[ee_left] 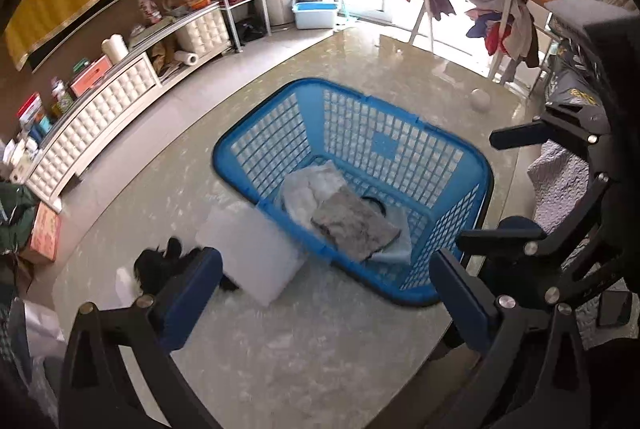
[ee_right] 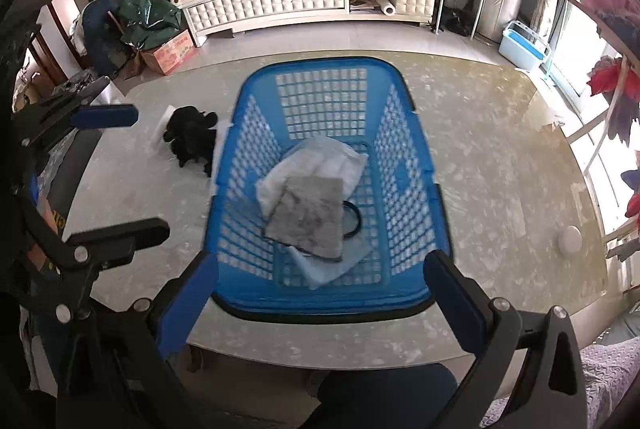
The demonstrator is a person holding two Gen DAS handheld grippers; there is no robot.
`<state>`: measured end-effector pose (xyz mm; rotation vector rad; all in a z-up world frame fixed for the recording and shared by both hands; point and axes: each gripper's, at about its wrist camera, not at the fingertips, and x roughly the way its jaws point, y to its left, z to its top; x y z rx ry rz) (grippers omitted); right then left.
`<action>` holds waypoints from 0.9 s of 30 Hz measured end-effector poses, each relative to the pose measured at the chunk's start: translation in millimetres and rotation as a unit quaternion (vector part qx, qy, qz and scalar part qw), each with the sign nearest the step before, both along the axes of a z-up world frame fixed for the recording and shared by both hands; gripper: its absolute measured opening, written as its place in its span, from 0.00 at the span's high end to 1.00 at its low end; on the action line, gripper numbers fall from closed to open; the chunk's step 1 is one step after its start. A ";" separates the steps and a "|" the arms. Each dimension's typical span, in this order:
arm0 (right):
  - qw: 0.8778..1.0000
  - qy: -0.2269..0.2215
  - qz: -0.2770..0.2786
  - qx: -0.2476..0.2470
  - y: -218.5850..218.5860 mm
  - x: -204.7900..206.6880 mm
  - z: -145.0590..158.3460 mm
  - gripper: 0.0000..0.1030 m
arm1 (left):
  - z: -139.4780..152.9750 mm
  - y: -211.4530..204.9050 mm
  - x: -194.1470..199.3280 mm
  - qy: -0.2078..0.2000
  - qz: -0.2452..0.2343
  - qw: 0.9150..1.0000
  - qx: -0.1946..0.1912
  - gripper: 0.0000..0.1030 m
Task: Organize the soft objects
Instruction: 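Move the right tool to the black plush dragon toy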
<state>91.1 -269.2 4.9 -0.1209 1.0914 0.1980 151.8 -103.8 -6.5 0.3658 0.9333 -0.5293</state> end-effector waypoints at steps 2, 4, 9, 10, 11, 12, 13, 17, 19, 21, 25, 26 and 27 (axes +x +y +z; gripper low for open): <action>1.000 -0.002 0.008 -0.002 8.7 -2.8 2.3 0.00 | 0.0 10.2 -6.8 -0.003 0.009 1.000 0.000 0.00; 1.000 -0.004 0.020 -0.007 18.6 -4.4 4.0 0.00 | -0.8 23.0 -11.4 -0.002 0.022 1.000 -0.002 0.00; 0.999 -0.007 0.041 -0.016 41.3 -4.0 3.5 0.00 | -1.8 54.5 -17.7 0.003 0.047 0.999 -0.015 0.00; 0.999 -0.008 0.044 -0.017 46.5 -3.3 2.7 0.00 | -2.5 61.2 -18.6 0.004 0.053 0.998 -0.017 0.00; 0.999 -0.007 0.046 -0.018 50.2 -1.3 1.4 0.00 | -3.0 65.1 -18.8 0.004 0.056 0.998 -0.017 0.00; 0.999 -0.007 0.049 -0.018 54.4 -0.1 0.2 0.00 | -3.1 71.3 -19.7 0.003 0.060 0.998 -0.019 0.00; 0.998 -0.006 0.055 -0.019 60.2 1.7 -1.1 0.00 | -2.6 77.8 -20.9 0.002 0.064 0.998 -0.021 0.00; 0.997 -0.003 0.076 -0.026 84.9 7.6 -6.9 0.00 | -1.4 102.8 -22.5 0.001 0.085 0.996 -0.036 0.00; 0.996 -0.002 0.083 -0.028 96.8 11.5 -9.9 0.00 | -2.4 115.6 -22.8 0.004 0.096 0.994 -0.044 0.00; 0.996 -0.004 0.088 -0.035 108.7 15.2 -13.1 0.00 | -5.2 130.7 -22.3 0.006 0.107 0.993 -0.046 0.00; 0.994 -0.001 0.103 -0.033 132.4 24.9 -21.4 0.00 | -11.9 157.1 -20.1 0.012 0.128 0.990 -0.053 0.00; 0.994 0.001 0.107 -0.031 137.7 26.6 -23.4 0.00 | -13.8 164.2 -19.7 0.011 0.135 0.989 -0.053 0.00; 0.993 0.004 0.111 -0.029 143.6 29.1 -26.0 0.00 | -16.0 171.1 -18.8 0.011 0.142 0.988 -0.055 0.00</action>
